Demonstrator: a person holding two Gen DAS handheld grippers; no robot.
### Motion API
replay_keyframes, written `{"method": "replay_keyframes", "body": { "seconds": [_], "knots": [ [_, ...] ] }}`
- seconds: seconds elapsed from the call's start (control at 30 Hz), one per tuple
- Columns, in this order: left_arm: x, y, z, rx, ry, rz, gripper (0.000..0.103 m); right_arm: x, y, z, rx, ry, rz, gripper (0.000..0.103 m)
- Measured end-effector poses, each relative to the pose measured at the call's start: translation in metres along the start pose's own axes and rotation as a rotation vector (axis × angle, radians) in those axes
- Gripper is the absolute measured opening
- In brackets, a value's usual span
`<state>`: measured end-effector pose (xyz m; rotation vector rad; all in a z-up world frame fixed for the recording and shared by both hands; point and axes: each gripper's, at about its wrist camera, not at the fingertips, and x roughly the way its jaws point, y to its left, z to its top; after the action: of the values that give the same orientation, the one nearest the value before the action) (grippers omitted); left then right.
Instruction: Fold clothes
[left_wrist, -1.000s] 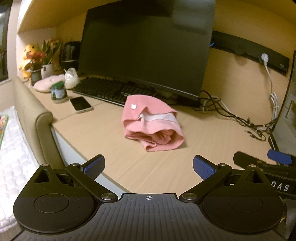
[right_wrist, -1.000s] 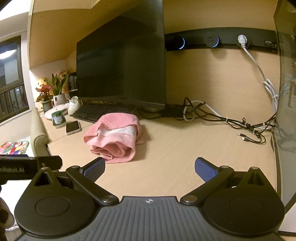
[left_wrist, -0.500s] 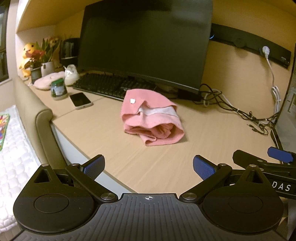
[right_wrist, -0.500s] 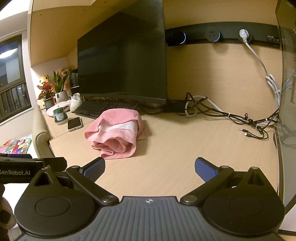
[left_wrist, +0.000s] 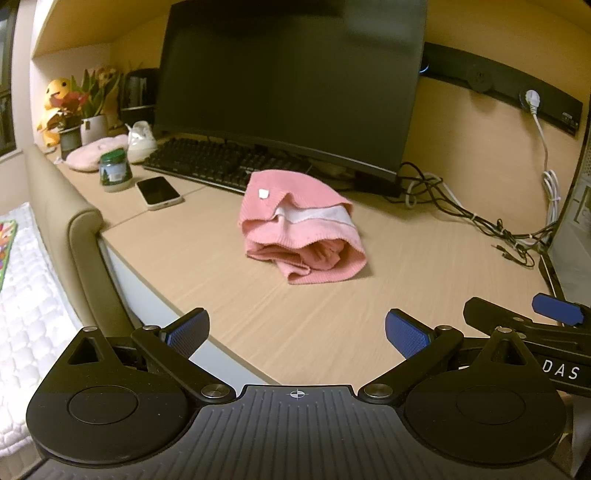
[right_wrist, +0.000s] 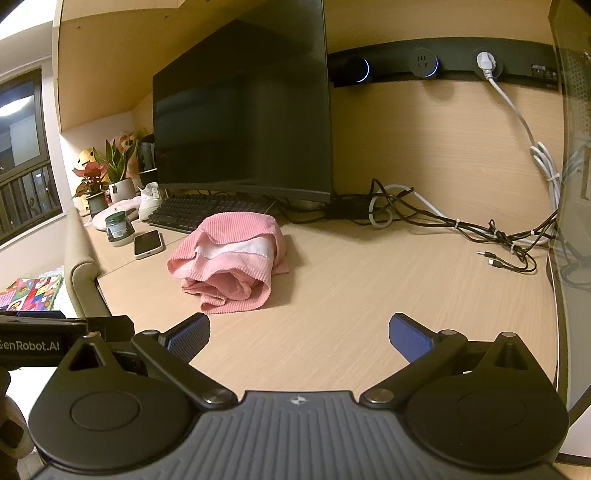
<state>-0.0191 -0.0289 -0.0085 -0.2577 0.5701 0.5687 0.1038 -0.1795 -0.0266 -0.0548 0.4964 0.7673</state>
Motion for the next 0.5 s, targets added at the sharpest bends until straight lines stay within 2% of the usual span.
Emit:
{"method": "replay_keyframes", "body": {
  "seconds": [0.5],
  "knots": [
    [0.0019, -0.0007, -0.0002, -0.004, 0.008, -0.002, 0.103, 0.0025, -0.0019, -0.0004, 0.006, 0.008, -0.001, 0.103]
  ]
}}
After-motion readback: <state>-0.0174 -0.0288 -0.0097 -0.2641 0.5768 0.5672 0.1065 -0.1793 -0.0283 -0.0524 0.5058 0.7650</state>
